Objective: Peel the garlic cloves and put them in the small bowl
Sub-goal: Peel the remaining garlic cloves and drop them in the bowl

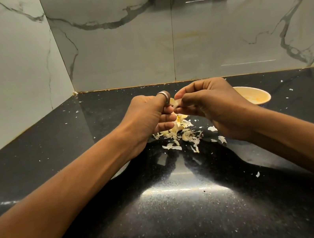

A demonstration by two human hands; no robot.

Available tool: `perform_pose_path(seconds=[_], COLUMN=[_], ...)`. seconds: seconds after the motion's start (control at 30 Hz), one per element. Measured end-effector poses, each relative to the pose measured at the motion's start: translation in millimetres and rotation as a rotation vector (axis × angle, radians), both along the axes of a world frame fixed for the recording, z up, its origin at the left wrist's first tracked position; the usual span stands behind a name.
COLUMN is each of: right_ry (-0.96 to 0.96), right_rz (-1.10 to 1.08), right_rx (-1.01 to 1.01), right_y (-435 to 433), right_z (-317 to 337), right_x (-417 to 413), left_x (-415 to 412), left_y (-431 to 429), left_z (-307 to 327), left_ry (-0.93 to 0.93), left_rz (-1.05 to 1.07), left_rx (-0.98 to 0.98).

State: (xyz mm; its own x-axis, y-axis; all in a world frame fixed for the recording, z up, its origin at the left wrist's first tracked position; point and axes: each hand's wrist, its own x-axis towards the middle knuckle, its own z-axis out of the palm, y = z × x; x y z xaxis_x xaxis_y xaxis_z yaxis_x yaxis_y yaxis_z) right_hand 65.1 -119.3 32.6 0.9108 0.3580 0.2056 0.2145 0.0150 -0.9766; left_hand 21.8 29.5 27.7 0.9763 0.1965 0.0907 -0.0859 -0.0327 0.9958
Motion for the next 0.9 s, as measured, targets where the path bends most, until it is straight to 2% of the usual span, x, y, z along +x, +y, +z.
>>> perform_pose_path(seconds=[0.27, 0.4, 0.57, 0.73, 0.9], right_ry=[0.057, 0.066, 0.036, 0.023, 0.029], right_rz=[-0.052, -0.036, -0.031, -0.028, -0.001], right_rx=[0.08, 0.102, 0.029, 0.022, 0.043], right_y=[-10.4, -11.5, -10.5, -10.9, -7.8], right_z=[11.3, 13.7, 10.1, 9.6, 8.3], right_x=[4.4, 4.9, 4.7, 4.5, 2.2], left_x=[0.1, 2.2, 3.3, 0.3, -0.6], left_y=[8.6, 8.6, 9.4, 6.2, 6.9], left_z=[3.9, 1.3, -3.4, -4.2, -3.8], left_ry=[-0.03, -0.036, -0.12, -0.167, -0.212], left_rz=[0.101, 0.129, 0.163, 0.058, 0.066], left_rx=[0.0, 0.142, 0.409, 0.433, 0.407])
